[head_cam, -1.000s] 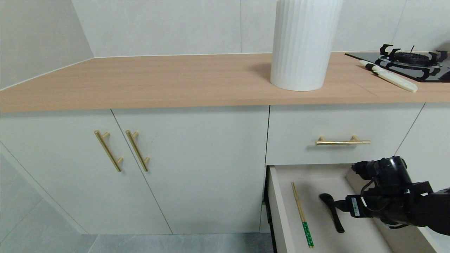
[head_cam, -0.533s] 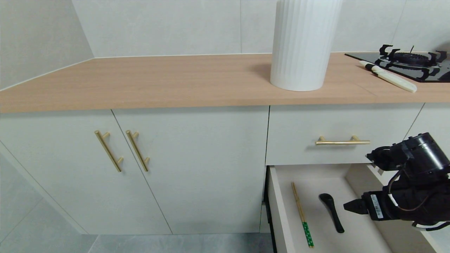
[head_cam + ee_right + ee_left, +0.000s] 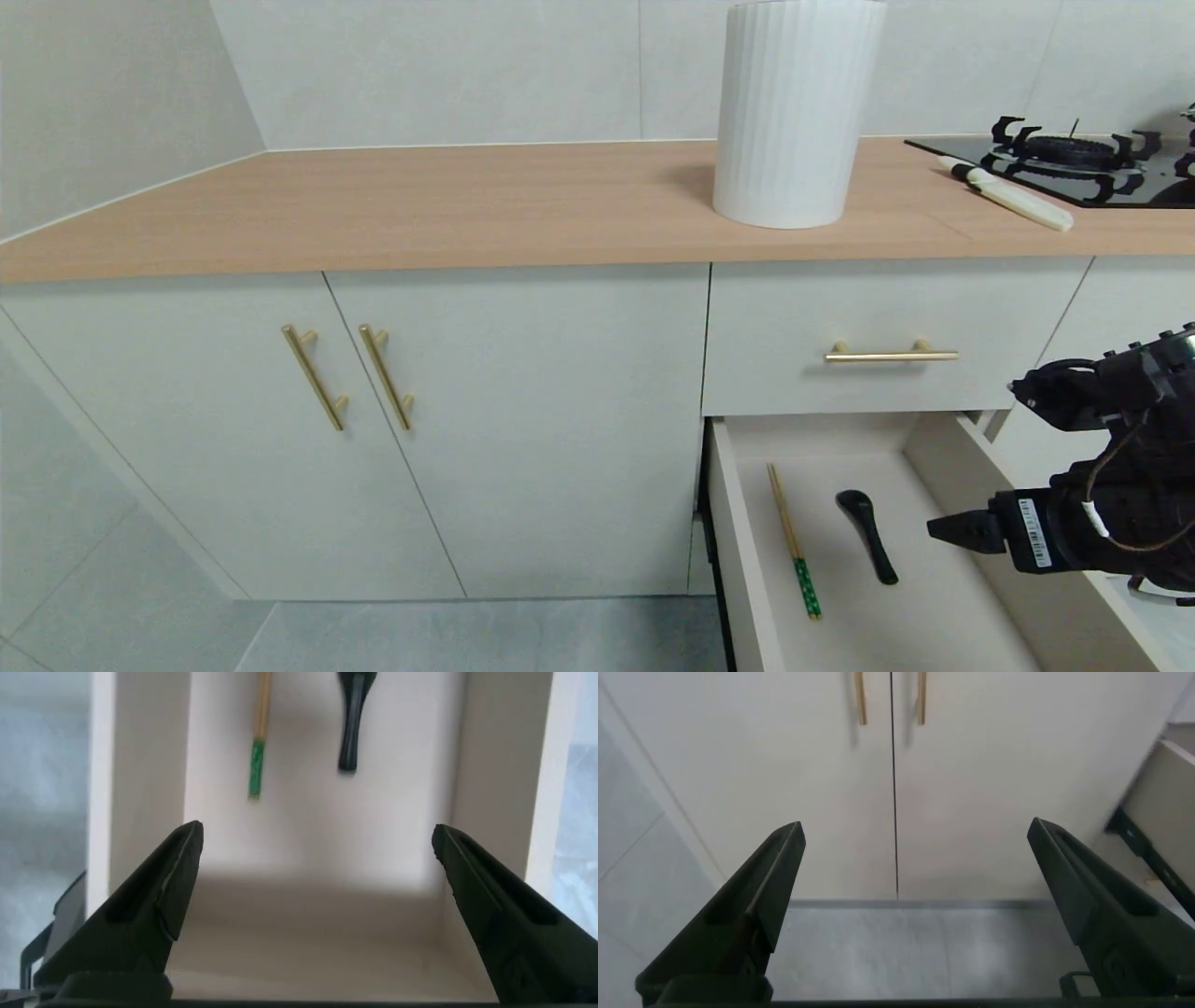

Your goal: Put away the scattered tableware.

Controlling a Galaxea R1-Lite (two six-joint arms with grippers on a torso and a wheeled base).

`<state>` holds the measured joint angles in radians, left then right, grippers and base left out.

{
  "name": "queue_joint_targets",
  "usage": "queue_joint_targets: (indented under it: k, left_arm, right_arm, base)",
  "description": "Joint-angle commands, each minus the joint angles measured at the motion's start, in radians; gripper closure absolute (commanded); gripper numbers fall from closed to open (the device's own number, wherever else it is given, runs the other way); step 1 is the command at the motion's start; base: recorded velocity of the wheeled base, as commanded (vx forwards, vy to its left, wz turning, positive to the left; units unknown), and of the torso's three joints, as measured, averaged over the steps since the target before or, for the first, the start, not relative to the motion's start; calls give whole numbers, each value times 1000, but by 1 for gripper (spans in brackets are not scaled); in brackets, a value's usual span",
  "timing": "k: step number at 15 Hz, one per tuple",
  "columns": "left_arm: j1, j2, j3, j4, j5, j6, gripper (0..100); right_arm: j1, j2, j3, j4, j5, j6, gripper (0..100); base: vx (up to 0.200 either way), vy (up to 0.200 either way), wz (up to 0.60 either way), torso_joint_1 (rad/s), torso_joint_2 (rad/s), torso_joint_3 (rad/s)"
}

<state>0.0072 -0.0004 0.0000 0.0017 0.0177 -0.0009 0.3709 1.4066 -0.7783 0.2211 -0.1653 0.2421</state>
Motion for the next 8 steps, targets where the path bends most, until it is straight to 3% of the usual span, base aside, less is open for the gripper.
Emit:
queue_joint_targets:
  k: [1,8]
  left_arm:
    - [0,0,0,0,1,-1,0]
    - [0,0,0,0,1,-1,0]
  right_arm:
    - [2,-15,-1,3,0,-1,0]
    - [14,-14,-6,60,1,-7,0]
  base:
    - [-200,0,0,-2,2,-2]
    - [-200,0,0,2,1,1]
